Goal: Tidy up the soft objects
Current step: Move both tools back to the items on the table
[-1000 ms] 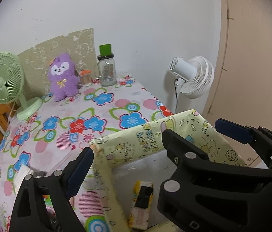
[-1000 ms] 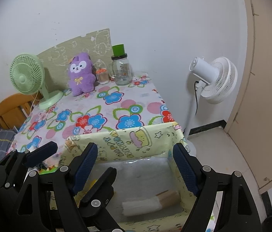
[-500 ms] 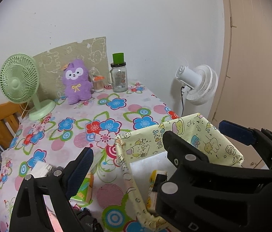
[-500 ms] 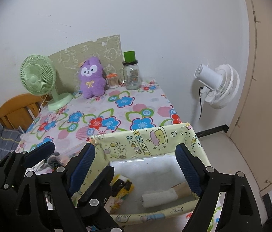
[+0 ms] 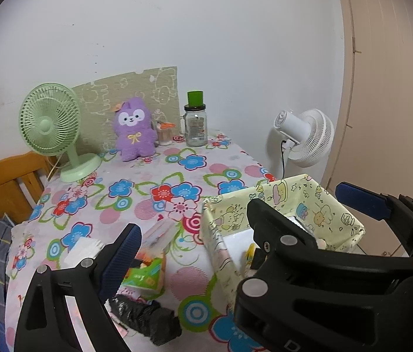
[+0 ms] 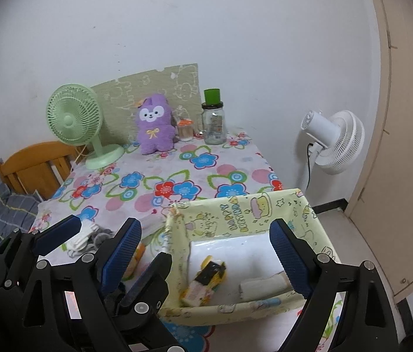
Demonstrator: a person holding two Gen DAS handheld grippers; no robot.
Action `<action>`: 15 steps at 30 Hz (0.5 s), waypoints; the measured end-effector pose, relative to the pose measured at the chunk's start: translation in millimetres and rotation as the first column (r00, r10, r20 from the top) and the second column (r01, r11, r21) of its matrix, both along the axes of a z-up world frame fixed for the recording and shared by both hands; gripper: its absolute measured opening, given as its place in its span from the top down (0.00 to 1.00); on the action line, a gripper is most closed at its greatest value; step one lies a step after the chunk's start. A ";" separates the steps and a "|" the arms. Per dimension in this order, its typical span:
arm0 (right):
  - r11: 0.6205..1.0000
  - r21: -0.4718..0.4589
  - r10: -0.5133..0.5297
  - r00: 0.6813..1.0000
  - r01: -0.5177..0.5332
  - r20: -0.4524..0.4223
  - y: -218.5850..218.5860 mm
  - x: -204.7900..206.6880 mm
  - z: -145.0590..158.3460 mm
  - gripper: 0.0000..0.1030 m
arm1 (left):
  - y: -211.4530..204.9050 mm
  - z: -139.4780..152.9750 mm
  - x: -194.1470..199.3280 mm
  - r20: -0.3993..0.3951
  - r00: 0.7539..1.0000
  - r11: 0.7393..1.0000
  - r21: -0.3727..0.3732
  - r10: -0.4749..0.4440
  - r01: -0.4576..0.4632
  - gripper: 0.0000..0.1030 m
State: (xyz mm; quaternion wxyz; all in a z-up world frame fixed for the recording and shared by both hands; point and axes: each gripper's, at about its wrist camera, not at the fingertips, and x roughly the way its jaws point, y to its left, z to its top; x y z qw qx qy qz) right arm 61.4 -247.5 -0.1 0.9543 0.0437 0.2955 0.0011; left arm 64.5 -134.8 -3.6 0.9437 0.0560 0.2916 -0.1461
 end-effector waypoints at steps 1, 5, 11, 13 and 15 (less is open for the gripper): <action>1.000 -0.002 0.003 1.000 -0.003 0.002 2.5 -2.1 0.9 0.11 | 3.0 0.6 -2.3 0.003 1.000 1.000 0.001 0.003 -0.003 0.08; 1.000 -0.010 0.011 1.000 -0.010 0.013 12.9 -9.5 5.0 0.11 | 12.3 3.9 -9.0 0.017 1.000 1.000 0.001 0.012 -0.012 0.07; 1.000 -0.021 0.021 0.999 -0.021 0.025 27.6 -20.8 9.2 0.11 | 27.1 6.1 -20.1 0.032 0.999 1.000 -0.010 0.023 -0.023 0.07; 0.999 -0.027 0.025 0.999 -0.024 0.030 33.0 -24.6 10.6 0.11 | 30.8 6.9 -22.3 0.035 0.999 1.000 -0.011 0.026 -0.026 0.07; 0.999 -0.026 0.026 0.999 -0.025 0.039 37.6 -28.4 11.6 0.11 | 35.6 7.6 -25.3 0.044 0.999 1.000 -0.009 0.030 -0.030 0.07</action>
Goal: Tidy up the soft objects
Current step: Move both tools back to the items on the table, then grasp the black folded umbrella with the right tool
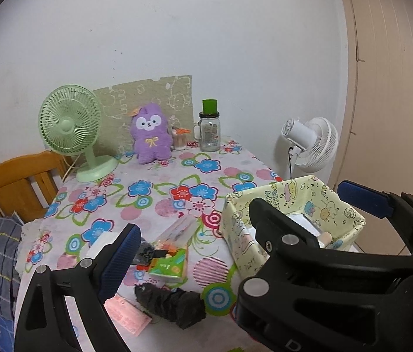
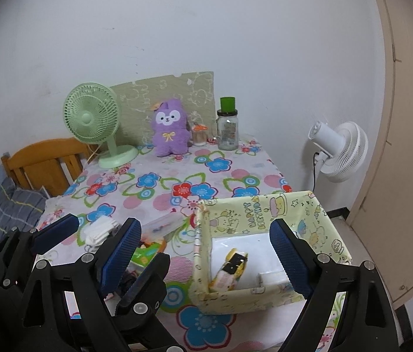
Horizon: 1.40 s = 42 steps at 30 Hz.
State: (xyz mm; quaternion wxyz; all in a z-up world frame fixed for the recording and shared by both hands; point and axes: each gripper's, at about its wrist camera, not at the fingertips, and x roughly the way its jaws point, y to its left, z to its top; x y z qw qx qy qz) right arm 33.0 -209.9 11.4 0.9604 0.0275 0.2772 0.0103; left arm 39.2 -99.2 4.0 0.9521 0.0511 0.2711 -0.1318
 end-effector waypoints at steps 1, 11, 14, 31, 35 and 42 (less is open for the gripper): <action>1.000 0.001 0.000 1.000 0.000 0.004 2.7 -1.1 0.2 0.11 | 3.5 0.5 -2.5 0.005 1.000 1.000 0.002 0.003 -0.003 0.07; 0.999 0.000 0.051 0.999 -0.051 0.015 32.8 -5.4 -3.6 0.11 | 32.6 -6.1 -10.2 0.015 0.998 0.999 0.006 0.054 -0.054 0.07; 0.998 -0.013 0.057 0.998 -0.057 0.023 42.0 -4.3 -9.9 0.11 | 41.1 -13.5 -6.3 -0.001 0.998 0.998 0.002 0.068 -0.068 0.07; 0.992 0.016 0.123 0.989 -0.122 -0.083 82.4 25.3 -62.3 0.11 | 83.0 -66.2 19.6 -0.112 0.987 0.993 0.013 0.117 -0.117 0.07; 0.991 0.015 0.136 0.984 -0.136 -0.114 90.6 32.9 -74.6 0.11 | 91.2 -79.1 26.2 -0.142 0.982 0.992 0.017 0.124 -0.123 0.07; 0.988 0.018 0.155 0.974 -0.154 -0.162 102.3 45.5 -95.3 0.11 | 104.0 -99.7 38.0 -0.200 0.970 0.990 0.023 0.137 -0.136 0.07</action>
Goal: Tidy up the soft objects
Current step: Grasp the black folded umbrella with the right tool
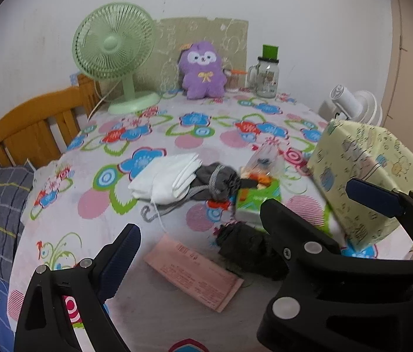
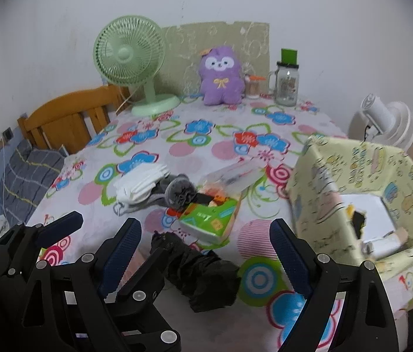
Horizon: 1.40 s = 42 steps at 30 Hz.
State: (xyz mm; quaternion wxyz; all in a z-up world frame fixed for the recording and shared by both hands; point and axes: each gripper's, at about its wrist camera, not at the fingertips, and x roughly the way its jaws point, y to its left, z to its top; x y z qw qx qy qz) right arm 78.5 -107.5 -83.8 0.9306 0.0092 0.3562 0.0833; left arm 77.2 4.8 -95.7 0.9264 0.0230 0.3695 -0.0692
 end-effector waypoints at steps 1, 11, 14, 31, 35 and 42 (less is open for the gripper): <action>1.000 0.001 0.003 1.000 -0.003 -0.010 1.6 2.3 -3.2 0.11 | 0.8 -2.1 0.8 -0.005 1.000 1.000 0.001 0.001 -0.001 0.07; 0.999 0.006 0.036 0.995 -0.036 -0.095 9.9 17.0 -31.3 0.14 | 6.5 -27.5 11.8 -0.078 0.997 1.000 -0.005 0.013 -0.013 0.07; 0.999 0.013 0.048 0.990 -0.047 -0.135 11.6 22.7 -40.4 0.17 | 5.5 -34.4 13.5 -0.099 0.995 1.000 -0.011 0.004 -0.005 0.07; 0.995 0.007 0.100 0.971 -0.101 -0.219 23.5 28.8 -62.1 0.55 | 9.0 -51.6 12.0 -0.132 0.991 1.000 -0.018 -0.010 0.008 0.07; 0.995 -0.004 0.101 0.973 -0.104 -0.208 24.1 27.3 -59.2 0.59 | 9.2 -50.0 10.3 -0.127 0.992 0.999 -0.037 -0.022 0.017 0.13; 0.995 -0.019 0.098 0.978 -0.103 -0.185 24.1 24.8 -53.2 0.64 | 7.8 -45.6 8.6 -0.120 0.990 0.995 -0.080 -0.068 0.059 0.33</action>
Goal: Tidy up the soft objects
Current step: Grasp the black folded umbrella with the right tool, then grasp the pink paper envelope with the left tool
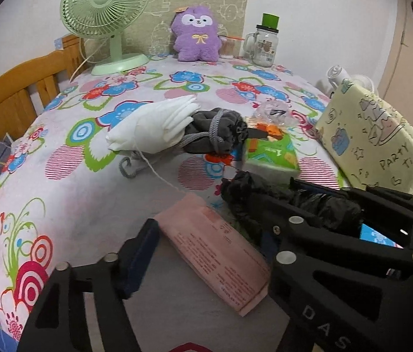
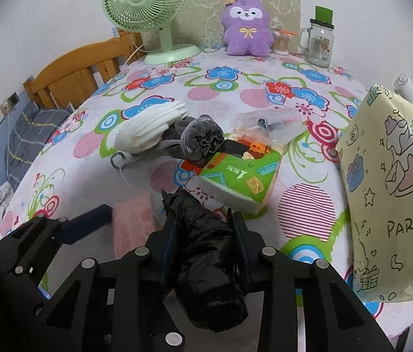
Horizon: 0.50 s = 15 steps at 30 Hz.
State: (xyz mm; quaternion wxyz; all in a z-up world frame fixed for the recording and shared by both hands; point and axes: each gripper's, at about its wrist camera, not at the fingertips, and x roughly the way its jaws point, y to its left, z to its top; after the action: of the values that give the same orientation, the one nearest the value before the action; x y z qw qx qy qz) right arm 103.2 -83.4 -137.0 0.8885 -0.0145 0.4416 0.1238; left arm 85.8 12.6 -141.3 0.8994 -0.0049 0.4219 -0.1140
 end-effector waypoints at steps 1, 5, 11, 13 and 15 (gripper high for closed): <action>1.000 -0.001 -0.002 1.000 0.002 0.001 -0.8 0.5 0.3 0.64 | -0.4 0.2 0.5 -0.001 1.000 1.000 -0.008 -0.006 0.006 0.36; 1.000 -0.007 -0.008 1.000 0.008 0.005 -2.4 -0.7 2.8 0.65 | -2.6 1.2 1.5 -0.004 0.999 0.999 -0.040 -0.034 0.033 0.47; 1.000 -0.015 -0.022 1.000 0.022 0.007 -5.3 -1.2 3.7 0.65 | -6.1 1.1 2.0 -0.005 0.999 0.997 -0.058 -0.051 0.050 0.54; 1.000 -0.013 -0.024 1.000 0.024 0.007 -5.9 -1.4 4.0 0.65 | -6.5 1.6 1.7 -0.006 0.999 0.997 -0.063 -0.049 0.049 0.56; 1.000 -0.012 -0.027 1.000 0.028 0.011 -6.6 -2.1 5.0 0.65 | -7.3 3.0 0.7 -0.004 0.999 0.997 -0.065 -0.050 0.050 0.58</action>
State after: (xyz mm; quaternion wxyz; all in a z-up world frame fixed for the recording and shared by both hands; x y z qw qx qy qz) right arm 101.1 -90.0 -132.0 0.8923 -0.0144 0.4379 0.1088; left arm 86.5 5.3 -138.2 0.8944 -0.0236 0.4207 -0.1501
